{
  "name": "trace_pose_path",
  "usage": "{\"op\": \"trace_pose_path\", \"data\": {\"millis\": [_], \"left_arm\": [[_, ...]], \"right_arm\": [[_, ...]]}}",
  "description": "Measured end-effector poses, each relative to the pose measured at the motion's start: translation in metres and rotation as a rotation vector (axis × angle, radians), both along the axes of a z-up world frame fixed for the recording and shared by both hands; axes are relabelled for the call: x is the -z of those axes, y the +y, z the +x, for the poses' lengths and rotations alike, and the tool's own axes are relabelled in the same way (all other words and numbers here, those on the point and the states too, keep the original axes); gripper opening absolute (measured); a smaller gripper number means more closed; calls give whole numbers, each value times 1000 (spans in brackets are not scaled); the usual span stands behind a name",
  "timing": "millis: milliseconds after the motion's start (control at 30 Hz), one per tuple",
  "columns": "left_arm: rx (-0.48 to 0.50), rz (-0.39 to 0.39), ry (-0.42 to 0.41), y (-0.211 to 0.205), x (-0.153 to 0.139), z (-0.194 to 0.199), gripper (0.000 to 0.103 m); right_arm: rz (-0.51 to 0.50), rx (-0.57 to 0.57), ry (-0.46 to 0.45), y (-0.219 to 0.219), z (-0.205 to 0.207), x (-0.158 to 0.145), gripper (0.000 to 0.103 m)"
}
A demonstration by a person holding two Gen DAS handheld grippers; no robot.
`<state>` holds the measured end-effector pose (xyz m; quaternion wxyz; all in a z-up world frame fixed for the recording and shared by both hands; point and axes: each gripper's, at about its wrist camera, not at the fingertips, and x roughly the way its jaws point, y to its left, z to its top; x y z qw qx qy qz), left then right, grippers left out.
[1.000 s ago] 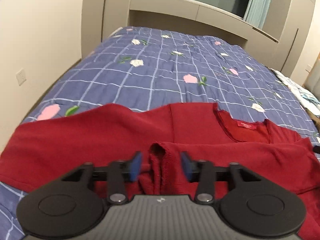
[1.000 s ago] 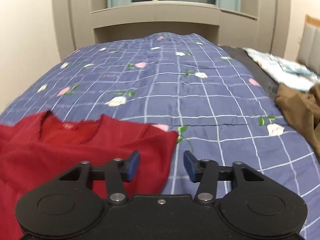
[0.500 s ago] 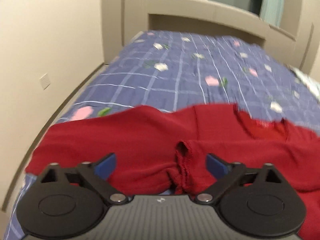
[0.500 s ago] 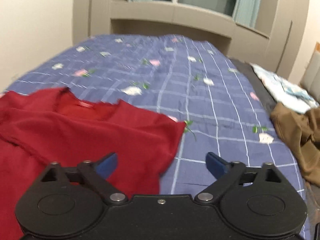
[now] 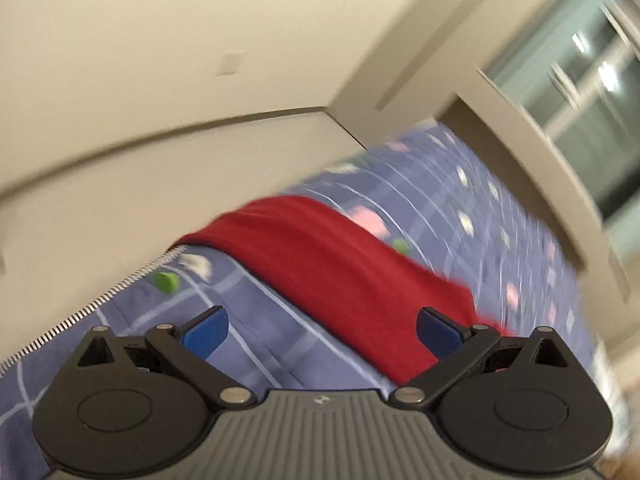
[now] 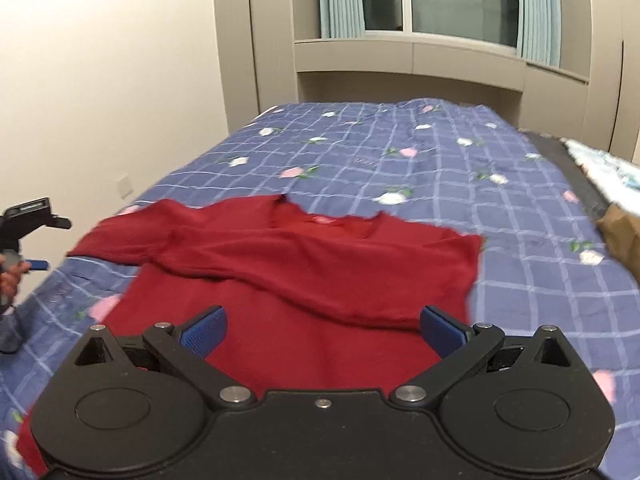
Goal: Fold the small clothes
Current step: 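Grasp the other sleeve cuff with the left gripper and lift it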
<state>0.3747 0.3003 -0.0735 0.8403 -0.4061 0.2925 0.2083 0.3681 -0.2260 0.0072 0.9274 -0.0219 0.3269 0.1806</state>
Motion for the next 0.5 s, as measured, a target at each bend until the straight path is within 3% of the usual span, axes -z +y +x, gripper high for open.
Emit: {"op": "trace_pose_path", "data": {"millis": [133,233,433,500], "left_arm": [[-105,-227,-69,48,26,3,95],[-155,-352,-92,67,44,12,92],[-259,-475,-157,80,61,14,90],[-322,-490,-166,83,65,12,81]], "right_arm": [[12,-15,16,26,-11,3,102],[16,-36,22,41,-15,3,102],[28,-68,41,60,-15,2,102],[28,-74,48,64,-16,3,102]]}}
